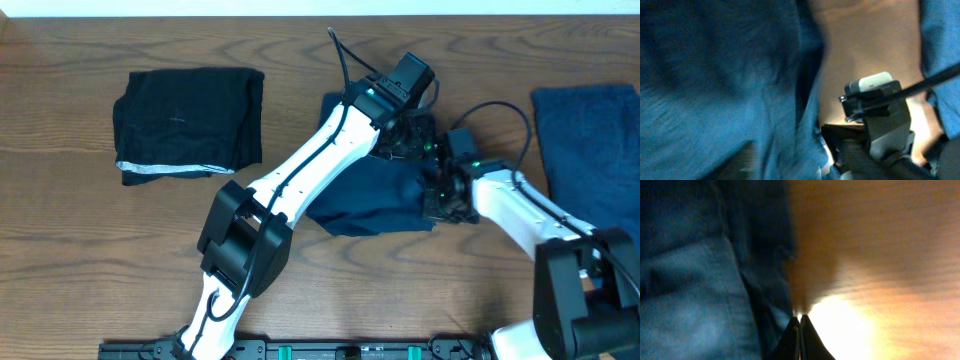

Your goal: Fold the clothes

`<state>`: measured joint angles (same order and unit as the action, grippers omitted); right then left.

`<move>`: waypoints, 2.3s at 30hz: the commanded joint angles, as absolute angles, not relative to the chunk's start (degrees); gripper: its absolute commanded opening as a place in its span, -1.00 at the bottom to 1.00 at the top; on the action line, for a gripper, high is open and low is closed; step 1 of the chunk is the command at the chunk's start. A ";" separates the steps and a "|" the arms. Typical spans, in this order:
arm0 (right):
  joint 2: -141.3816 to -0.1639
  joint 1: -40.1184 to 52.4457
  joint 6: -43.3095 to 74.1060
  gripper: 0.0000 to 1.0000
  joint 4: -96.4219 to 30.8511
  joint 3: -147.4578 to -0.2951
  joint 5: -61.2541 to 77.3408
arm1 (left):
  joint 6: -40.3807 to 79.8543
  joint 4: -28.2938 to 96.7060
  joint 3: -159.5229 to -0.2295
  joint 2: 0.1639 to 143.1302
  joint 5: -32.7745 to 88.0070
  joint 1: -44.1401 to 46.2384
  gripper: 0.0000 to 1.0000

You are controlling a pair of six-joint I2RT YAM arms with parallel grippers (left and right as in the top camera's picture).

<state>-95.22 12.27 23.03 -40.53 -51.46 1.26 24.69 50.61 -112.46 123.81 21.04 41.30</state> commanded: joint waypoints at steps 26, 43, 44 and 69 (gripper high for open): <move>-86.96 10.09 14.94 -0.97 -34.63 -48.38 22.28 | 14.61 50.37 -112.60 123.79 9.13 32.05 -0.63; -99.68 10.04 16.69 -0.97 -28.12 -44.53 22.65 | 14.57 45.58 -113.78 135.92 9.13 31.66 -0.78; -99.57 10.04 16.69 -0.97 -28.49 -44.95 23.20 | 14.59 45.58 -114.15 135.00 9.13 31.68 -0.74; -96.01 7.46 10.00 -0.89 -25.87 -65.78 18.85 | 11.14 48.62 -97.97 119.70 27.66 33.58 -0.61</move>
